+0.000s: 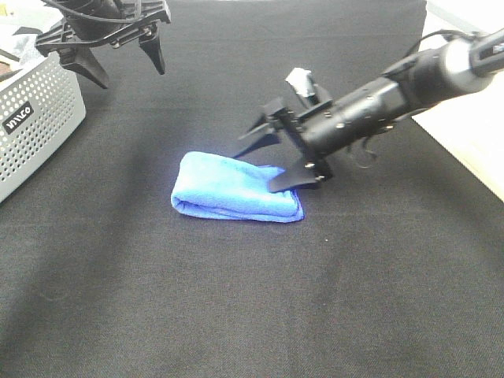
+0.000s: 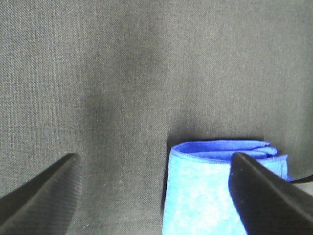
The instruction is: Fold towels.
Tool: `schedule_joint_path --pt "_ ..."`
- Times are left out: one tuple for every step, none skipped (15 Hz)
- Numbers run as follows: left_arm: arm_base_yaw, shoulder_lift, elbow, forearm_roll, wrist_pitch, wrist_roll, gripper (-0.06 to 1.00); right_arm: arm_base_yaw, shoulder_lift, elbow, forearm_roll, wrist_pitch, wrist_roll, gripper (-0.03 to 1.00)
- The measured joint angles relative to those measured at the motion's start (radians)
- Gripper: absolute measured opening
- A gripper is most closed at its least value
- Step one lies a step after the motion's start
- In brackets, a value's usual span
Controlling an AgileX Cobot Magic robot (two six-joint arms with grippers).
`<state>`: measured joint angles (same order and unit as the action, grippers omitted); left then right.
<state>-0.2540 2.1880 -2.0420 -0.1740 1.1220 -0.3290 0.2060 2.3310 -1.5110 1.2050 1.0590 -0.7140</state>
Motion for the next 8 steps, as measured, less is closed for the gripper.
schedule_joint_path --pt "0.000 0.000 0.000 -0.001 0.015 0.007 0.78 -0.007 0.000 0.000 -0.010 0.010 0.000 0.96" --pt "0.000 -0.001 0.000 -0.001 0.038 0.014 0.78 -0.015 -0.005 0.000 -0.039 0.020 0.012 0.96" --pt "0.000 -0.004 0.000 -0.001 0.054 0.027 0.78 -0.022 -0.015 0.000 -0.071 0.027 0.029 0.96" --pt "0.000 -0.014 0.000 -0.001 0.067 0.046 0.78 -0.031 -0.032 0.000 -0.109 0.030 0.051 0.96" --pt "0.000 -0.031 0.000 -0.001 0.078 0.059 0.78 -0.039 -0.058 0.000 -0.147 0.030 0.074 0.96" --pt "0.000 -0.031 0.000 -0.001 0.078 0.059 0.78 -0.039 -0.058 0.000 -0.147 0.030 0.074 0.96" --pt "0.000 -0.052 0.000 0.000 0.087 0.070 0.78 -0.049 -0.092 0.000 -0.192 0.031 0.103 0.96" --pt "0.000 -0.079 0.000 0.001 0.089 0.083 0.78 -0.054 -0.134 0.000 -0.233 0.030 0.127 0.96"
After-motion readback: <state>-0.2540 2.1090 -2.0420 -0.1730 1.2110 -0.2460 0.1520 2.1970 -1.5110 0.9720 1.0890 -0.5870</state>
